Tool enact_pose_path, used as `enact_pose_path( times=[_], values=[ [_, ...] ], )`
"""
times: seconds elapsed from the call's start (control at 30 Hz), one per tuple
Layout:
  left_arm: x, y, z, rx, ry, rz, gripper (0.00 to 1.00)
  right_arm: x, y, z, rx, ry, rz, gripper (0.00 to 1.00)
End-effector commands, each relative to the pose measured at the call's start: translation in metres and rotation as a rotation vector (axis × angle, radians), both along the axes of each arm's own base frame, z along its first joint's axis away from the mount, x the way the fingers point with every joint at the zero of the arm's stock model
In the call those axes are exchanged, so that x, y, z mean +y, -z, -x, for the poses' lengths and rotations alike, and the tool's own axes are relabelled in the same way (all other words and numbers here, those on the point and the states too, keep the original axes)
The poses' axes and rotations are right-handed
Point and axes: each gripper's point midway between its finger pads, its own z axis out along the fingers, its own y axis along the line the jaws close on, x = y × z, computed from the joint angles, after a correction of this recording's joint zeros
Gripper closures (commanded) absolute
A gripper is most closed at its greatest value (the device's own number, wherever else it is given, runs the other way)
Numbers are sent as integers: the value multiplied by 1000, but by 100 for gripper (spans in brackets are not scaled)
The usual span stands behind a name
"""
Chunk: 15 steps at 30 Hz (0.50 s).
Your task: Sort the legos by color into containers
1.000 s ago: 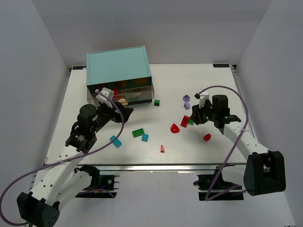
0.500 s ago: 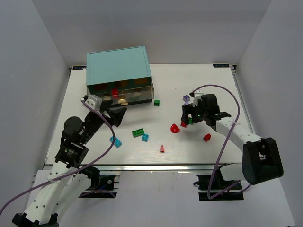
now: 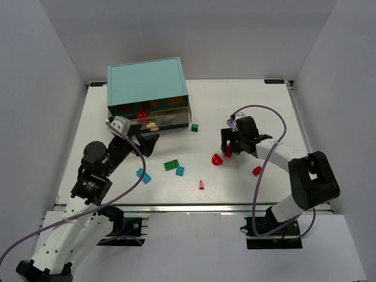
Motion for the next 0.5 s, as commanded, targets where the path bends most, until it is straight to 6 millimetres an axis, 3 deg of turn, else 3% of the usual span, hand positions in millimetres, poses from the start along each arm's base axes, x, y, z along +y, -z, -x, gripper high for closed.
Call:
enact_pose_path(
  times=[0.0, 0.27, 0.47],
  values=[
    [0, -4, 3, -24, 13, -4, 12, 4, -12, -17, -56, 47, 9, 14],
    [-1, -5, 4, -27, 17, -1, 12, 2, -16, -19, -82, 49, 40, 26],
    [-1, -6, 5, -31, 19, 2, 11, 3, -18, -14, -80, 43, 26, 27]
  ],
)
